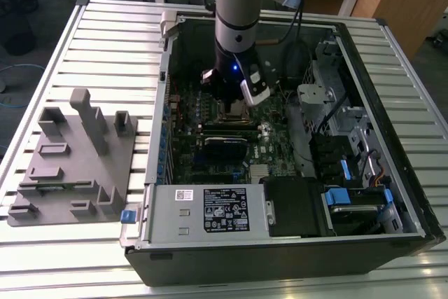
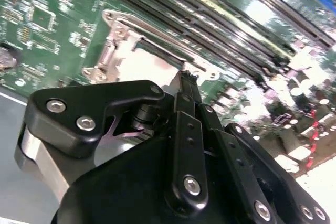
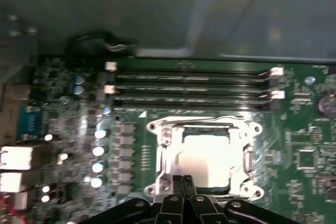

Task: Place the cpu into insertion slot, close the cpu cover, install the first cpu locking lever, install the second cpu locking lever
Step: 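Install the second cpu locking lever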

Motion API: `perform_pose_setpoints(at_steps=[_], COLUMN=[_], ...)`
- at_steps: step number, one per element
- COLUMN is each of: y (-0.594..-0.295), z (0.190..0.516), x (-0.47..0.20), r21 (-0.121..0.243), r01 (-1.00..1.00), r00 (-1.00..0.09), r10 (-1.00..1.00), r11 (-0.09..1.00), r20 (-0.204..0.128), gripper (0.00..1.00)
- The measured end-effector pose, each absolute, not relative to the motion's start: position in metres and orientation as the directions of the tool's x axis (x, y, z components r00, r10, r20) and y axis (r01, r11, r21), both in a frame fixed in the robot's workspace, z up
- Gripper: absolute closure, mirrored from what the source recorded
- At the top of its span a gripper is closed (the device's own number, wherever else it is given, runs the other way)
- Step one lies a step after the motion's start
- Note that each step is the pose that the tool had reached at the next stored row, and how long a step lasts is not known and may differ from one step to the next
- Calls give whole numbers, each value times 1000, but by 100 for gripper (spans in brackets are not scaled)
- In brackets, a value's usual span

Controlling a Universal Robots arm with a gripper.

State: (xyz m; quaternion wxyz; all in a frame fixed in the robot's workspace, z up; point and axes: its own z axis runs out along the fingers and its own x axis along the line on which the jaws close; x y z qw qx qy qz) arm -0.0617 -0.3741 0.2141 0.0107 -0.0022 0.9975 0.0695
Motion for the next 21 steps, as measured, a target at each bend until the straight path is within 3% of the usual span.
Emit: perform_pose_setpoints(at_steps=[9, 21], y=[-353, -353], z=[213, 212], x=[-52, -43], r21=[123, 113], r01=[-4, 4], r00=[-1000, -1000], r10=[-2, 7], r11=[992, 994], r20=[-22, -22], gripper=[89, 89])
